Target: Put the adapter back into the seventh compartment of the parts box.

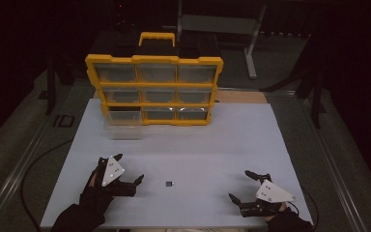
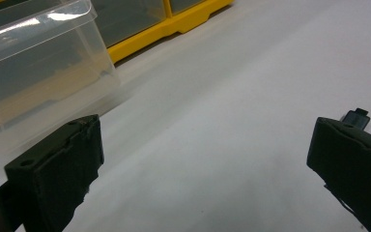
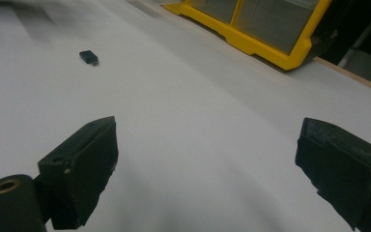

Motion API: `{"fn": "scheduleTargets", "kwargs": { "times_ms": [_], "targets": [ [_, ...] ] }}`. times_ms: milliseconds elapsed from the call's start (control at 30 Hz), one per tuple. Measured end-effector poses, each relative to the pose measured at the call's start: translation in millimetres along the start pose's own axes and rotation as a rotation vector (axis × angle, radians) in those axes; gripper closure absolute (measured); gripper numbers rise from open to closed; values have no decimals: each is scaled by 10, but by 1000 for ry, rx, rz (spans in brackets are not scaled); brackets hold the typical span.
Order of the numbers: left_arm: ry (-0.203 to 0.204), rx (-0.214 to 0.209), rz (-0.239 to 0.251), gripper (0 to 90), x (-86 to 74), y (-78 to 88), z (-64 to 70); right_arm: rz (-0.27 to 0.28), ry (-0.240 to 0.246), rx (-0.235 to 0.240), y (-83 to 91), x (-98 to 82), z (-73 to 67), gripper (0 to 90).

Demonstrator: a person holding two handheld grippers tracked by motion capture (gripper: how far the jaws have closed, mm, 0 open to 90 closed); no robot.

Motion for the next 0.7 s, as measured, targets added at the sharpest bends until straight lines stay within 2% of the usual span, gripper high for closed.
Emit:
{"fn": "scheduleTargets", "kwargs": {
  "times_ms": [400,500,600,700],
  "targets": [
    [22,-10,28,0,224,132,-129,1,2,-3,-4,4,-1,79],
    [24,-15,26,0,286,158,-169,1,-1,-3,-3,4,2,79],
    [46,-23,15,0,338,168,-208,-1,3,-8,-2,3,1,79],
    [49,-43,15,0,395,186,-228,1,4,-10,9,6,3,79]
  ]
}}
Point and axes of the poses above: each handheld gripper's, and its own axes: y roughly backward along the jaws, x roughly out of its top, z roughly to its right, the point moved 3 cm from there along -y, roughly forward along the jaws, and after that the axes turned 15 degrees about x, right-handed, at the moved point
